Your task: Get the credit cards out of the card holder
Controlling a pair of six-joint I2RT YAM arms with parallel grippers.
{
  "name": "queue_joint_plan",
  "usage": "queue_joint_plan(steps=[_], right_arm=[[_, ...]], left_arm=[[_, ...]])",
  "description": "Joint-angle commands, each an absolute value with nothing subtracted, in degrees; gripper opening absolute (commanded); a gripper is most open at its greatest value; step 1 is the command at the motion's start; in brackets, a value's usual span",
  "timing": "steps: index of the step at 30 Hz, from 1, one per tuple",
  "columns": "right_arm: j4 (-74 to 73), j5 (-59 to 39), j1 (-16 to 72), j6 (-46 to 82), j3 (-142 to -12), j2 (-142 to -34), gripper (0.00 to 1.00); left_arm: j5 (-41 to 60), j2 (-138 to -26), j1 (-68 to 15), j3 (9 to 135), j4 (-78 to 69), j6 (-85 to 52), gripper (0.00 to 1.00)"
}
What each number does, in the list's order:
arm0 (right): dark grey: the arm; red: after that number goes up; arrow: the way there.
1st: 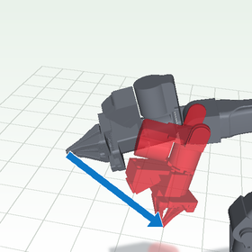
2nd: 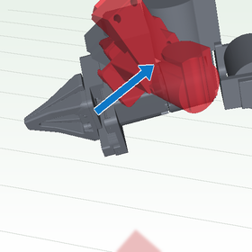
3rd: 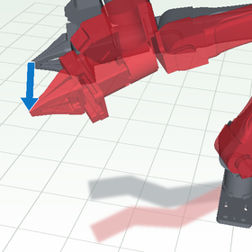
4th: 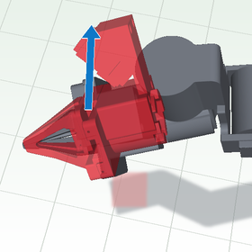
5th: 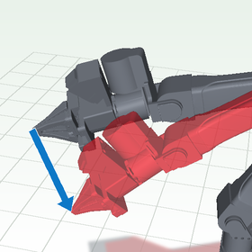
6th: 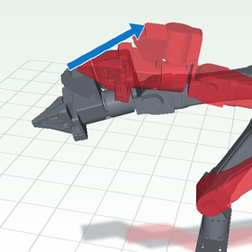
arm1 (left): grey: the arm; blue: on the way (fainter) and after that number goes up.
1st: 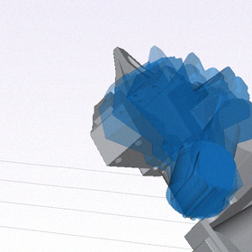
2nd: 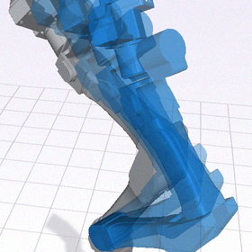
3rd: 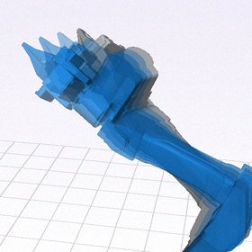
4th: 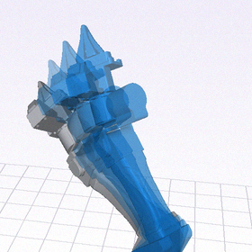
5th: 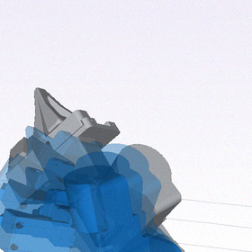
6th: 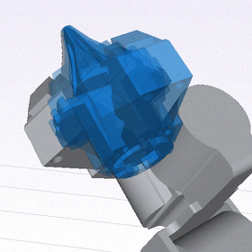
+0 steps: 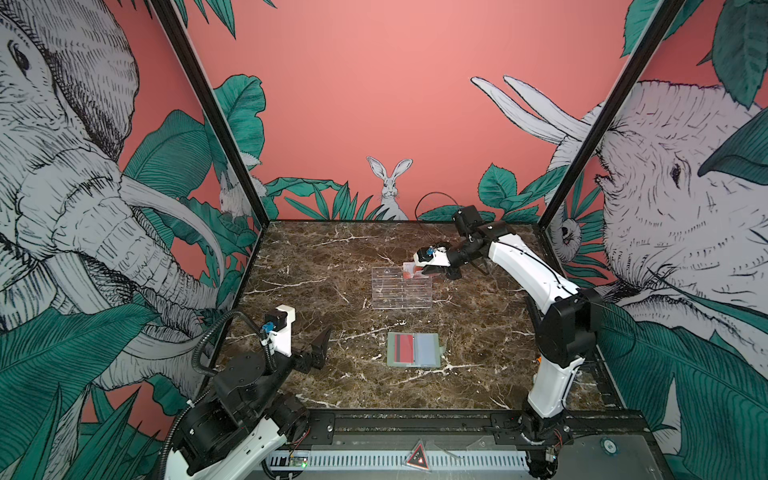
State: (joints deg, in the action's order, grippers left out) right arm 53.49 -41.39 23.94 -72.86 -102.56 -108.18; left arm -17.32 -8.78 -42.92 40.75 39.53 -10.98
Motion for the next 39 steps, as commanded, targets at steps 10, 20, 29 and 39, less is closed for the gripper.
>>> queue_joint_plan(steps=[10,20,29,39], right_arm=[[61.0,-43.2,23.8,-75.3,-117.3,-119.7,0.00],[60.8,-42.9,23.6,-74.1,-123.7,-126.4,0.00],[61.3,-42.6,23.6,-73.3,-126.8,-129.3,0.00],[62.1,-41.9,23.5,-72.4,-128.3,-131.2,0.00]], left_arm=[[-18.5,-8.7,-42.6,39.7,39.7,-10.4,0.99],[-19.4,-6.9,-42.6,39.3,39.4,-10.0,0.99],[-19.6,-6.8,-42.5,39.3,39.7,-9.9,0.99],[-19.8,-6.7,-42.6,39.3,39.8,-9.9,0.99]])
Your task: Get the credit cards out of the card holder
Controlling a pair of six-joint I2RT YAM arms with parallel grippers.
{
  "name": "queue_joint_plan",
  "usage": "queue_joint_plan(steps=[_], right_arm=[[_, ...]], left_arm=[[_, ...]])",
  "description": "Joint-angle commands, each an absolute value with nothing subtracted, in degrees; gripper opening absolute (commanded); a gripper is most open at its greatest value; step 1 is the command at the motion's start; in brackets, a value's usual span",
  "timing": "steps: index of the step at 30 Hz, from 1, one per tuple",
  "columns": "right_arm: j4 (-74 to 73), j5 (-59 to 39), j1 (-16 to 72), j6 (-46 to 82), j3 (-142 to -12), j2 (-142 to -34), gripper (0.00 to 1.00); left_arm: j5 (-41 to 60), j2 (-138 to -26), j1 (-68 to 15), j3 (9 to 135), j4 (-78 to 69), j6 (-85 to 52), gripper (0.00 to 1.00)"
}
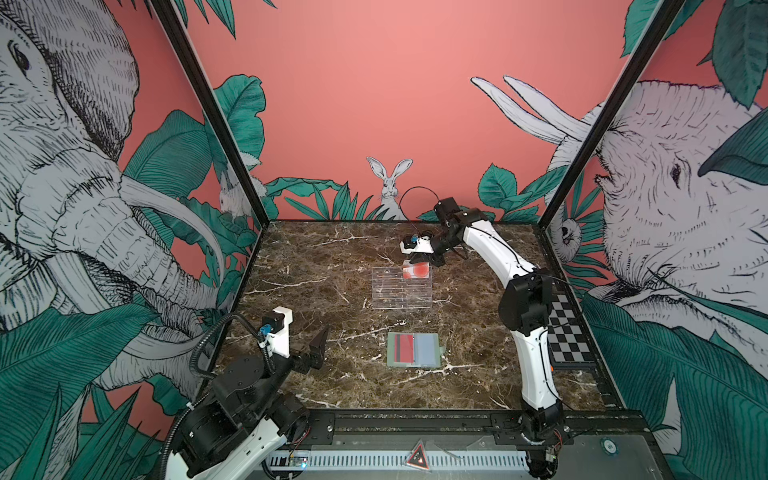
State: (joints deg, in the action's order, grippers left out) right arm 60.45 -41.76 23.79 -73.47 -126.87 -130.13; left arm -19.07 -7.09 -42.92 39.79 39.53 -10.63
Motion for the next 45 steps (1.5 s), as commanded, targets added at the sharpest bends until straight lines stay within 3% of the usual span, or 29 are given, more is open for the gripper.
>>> queue_joint_plan(steps=[1,45], right_arm=[[62.3,-41.9,23.5,-72.2,-128.6,-131.4,0.00],[61.4,-40.1,23.6,-66.5,-129.0,-134.5,0.00]], left_arm=[[-19.8,-6.7,-42.6,39.3,39.8,-9.9,0.99],[-20.7,-6.9,-42.6,38.9,39.3,-9.9,0.99]])
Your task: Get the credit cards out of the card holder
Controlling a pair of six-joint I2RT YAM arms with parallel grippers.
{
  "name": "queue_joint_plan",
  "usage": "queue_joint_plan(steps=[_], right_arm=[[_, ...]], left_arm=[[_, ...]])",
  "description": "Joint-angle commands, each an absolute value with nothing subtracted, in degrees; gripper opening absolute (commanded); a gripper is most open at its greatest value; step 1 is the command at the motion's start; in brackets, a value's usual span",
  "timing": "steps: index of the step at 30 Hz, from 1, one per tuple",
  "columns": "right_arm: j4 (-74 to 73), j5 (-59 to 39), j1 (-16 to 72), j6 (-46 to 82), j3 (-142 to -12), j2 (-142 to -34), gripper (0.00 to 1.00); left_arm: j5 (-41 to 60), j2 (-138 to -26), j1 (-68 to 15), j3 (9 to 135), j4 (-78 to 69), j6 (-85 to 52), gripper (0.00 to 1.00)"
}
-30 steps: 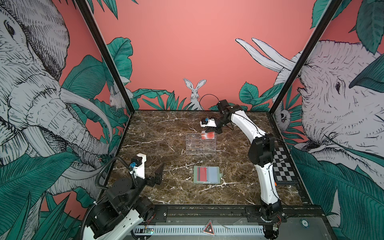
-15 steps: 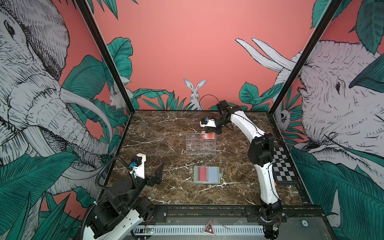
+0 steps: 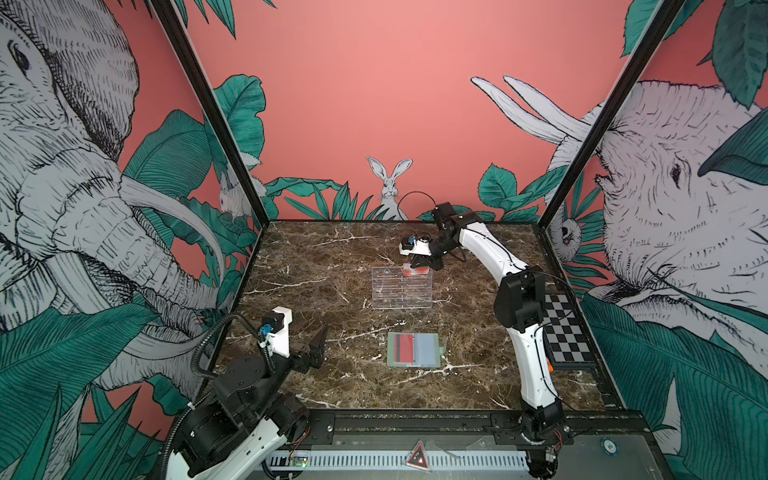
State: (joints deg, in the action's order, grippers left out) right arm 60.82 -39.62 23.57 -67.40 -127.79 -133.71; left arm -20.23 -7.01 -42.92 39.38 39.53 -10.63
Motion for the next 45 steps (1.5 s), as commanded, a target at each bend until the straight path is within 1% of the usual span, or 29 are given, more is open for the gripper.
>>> queue_joint_plan(steps=[1,10,15,19,27,36,39,41,43,45], right_arm=[[61.3,-40.2,23.6,-66.2,-128.9,-134.6,0.00],[61.0,-40.3,23.8,-65.5,-129.1,-134.4,0.01],[59.2,-39.6,23.8,-63.8,-129.1,-134.0,0.14],[56.1,-39.5,23.9,-61.4,-128.7,-133.2,0.33],[52.3,-40.2,24.0,-60.1,-126.8,-129.8,0.35],[45.5,-41.9,24.1,-58.1,-120.8,-122.4,0.37],[39.1,-42.4,24.0,-55.2,-115.6,-118.4,0.38],[31.1,-41.8,24.0,-50.7,-110.2,-114.3,0.40],[15.2,-35.2,23.9,-39.7,-101.2,-109.4,0.48],[4.2,-31.0,23.3,-34.0,-93.9,-104.9,0.52]], left_arm=[[-20.7,-6.9,-42.6,38.8,39.3,-10.0,0.99],[-20.7,-6.9,-42.5,38.8,39.1,-9.9,0.99],[-20.3,-7.2,-42.6,38.7,38.8,-10.0,0.99],[-19.9,-7.2,-42.6,38.6,38.5,-9.9,0.99],[-19.9,-7.1,-42.6,38.7,38.7,-9.9,0.99],[-19.6,-7.2,-42.6,38.7,38.6,-9.9,0.99],[-19.5,-7.3,-42.6,38.7,38.6,-9.9,0.99],[-19.5,-7.4,-42.6,38.7,38.7,-10.0,0.99],[-19.3,-7.5,-42.6,38.6,38.7,-10.1,0.99],[-19.3,-7.6,-42.6,38.5,38.5,-10.2,0.99]])
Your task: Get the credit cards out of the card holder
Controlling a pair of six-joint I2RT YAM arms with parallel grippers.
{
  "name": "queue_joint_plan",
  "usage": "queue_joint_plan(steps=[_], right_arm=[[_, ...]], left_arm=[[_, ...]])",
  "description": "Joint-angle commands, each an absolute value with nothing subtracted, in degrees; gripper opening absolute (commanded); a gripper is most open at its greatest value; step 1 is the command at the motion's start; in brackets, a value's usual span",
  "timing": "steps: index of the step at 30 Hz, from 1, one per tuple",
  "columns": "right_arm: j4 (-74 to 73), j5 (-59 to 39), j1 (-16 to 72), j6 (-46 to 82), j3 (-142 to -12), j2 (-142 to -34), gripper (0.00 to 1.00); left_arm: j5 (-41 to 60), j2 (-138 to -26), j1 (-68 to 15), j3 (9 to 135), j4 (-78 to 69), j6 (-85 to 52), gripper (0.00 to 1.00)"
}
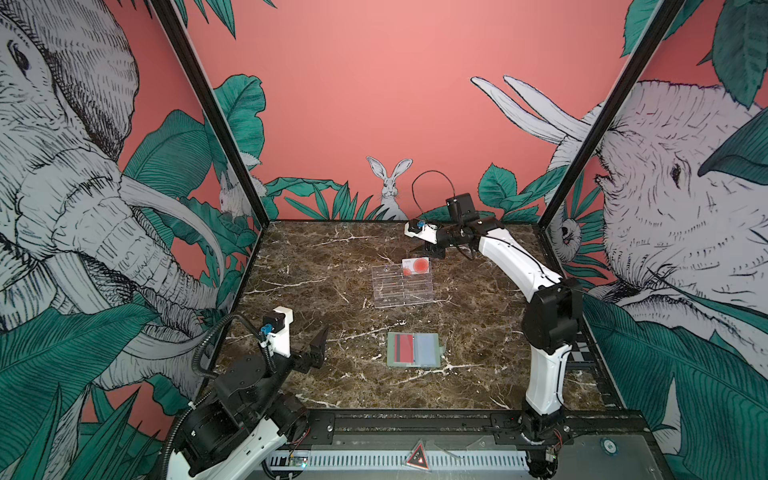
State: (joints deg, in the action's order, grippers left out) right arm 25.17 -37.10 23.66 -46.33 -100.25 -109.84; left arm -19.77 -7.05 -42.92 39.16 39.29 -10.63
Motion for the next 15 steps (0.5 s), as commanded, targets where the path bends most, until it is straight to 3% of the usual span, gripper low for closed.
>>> queue_joint_plan(steps=[1,5,11,15], right_arm=[[-0.9,-29.1,22.8,-30.7,-90.3,-102.2,0.57],[-17.0,-20.7,20.7,-16.2,-77.8,-93.4,0.77],[-26.6,-11.4,16.3,2.9,-62.3,-80.3,0.88],[-22.3,-9.7,10.5,20.1,-57.3,-73.9,0.92]], left_arm=[[-19.2,-7.8,-42.6,38.5,38.4,-10.4,0.99],[-18.4,-8.1,-42.6,38.3,37.8,-10.9,0.99],[-18.5,-8.5,-42.6,38.6,37.9,-13.7,0.99],[-16.9,-9.8,-42.6,36.9,36.6,-18.2,0.99]])
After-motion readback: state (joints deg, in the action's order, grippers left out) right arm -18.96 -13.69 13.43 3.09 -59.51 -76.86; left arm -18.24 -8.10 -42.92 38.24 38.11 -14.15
